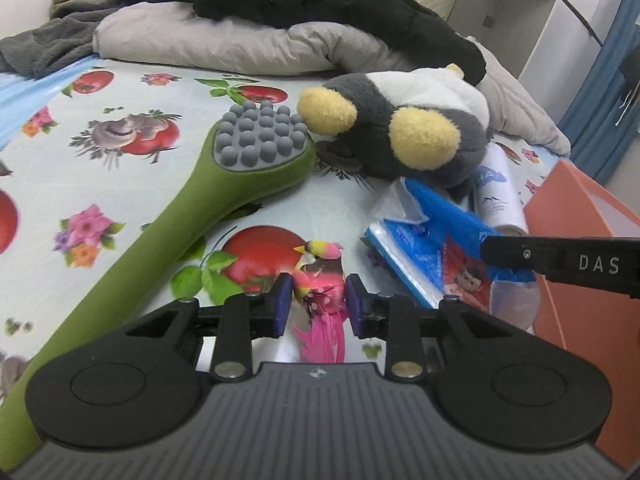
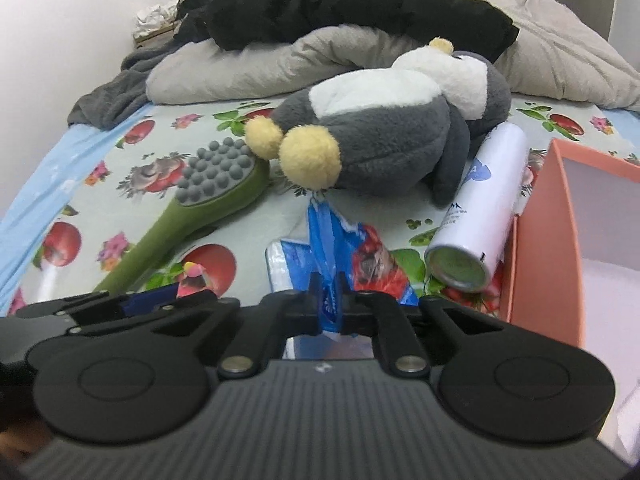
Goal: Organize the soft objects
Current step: 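Grasp the pink feather toy with the left tool while the right tool grasps the blue tissue packet, then lift the feather toy and tissue packet and carry both tools over the pink box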
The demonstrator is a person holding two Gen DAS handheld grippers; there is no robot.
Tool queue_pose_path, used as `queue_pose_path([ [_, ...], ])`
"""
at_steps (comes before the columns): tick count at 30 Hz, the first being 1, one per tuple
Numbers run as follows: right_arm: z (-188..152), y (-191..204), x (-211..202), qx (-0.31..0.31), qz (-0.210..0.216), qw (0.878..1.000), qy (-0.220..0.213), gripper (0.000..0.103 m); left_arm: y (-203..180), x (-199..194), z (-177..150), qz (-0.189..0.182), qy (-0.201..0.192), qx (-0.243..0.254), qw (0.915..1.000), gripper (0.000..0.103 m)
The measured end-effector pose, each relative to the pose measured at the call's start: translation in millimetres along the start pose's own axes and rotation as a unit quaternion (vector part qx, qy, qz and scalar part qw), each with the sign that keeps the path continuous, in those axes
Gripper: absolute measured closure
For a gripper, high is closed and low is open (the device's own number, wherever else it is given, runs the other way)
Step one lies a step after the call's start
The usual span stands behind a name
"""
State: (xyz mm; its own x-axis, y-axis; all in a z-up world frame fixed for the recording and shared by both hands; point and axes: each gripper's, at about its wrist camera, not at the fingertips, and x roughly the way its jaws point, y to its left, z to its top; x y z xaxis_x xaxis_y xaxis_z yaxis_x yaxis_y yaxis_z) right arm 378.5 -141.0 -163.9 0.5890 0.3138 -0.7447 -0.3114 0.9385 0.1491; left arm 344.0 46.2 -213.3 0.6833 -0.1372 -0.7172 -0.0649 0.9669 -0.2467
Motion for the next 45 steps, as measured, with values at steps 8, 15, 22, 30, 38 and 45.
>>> queue_pose_path([
  [8,-32,17,-47,0.005,0.004,1.000,-0.004,0.095,-3,-65,-27,-0.002,-0.003,-0.007,1.0000,0.069],
  [15,-74,35,-81,0.014,0.008,1.000,0.005,0.095,-5,-114,-66,-0.004,0.009,-0.006,0.9999,0.069],
  [22,-117,46,-105,0.027,0.004,0.999,0.024,0.094,-6,-145,-102,-0.011,0.032,-0.012,0.9993,0.069],
  [30,-148,40,-128,0.052,0.007,0.998,0.045,0.092,-15,-165,-125,-0.015,0.052,-0.003,0.9985,0.069],
  [38,-156,37,-129,0.053,0.019,0.997,0.045,0.057,-20,-174,-130,-0.010,0.058,0.005,0.9983,0.069],
  [45,-151,39,-107,0.019,0.006,0.999,0.047,0.058,-16,-180,-126,-0.004,0.052,-0.001,0.9986,0.069],
])
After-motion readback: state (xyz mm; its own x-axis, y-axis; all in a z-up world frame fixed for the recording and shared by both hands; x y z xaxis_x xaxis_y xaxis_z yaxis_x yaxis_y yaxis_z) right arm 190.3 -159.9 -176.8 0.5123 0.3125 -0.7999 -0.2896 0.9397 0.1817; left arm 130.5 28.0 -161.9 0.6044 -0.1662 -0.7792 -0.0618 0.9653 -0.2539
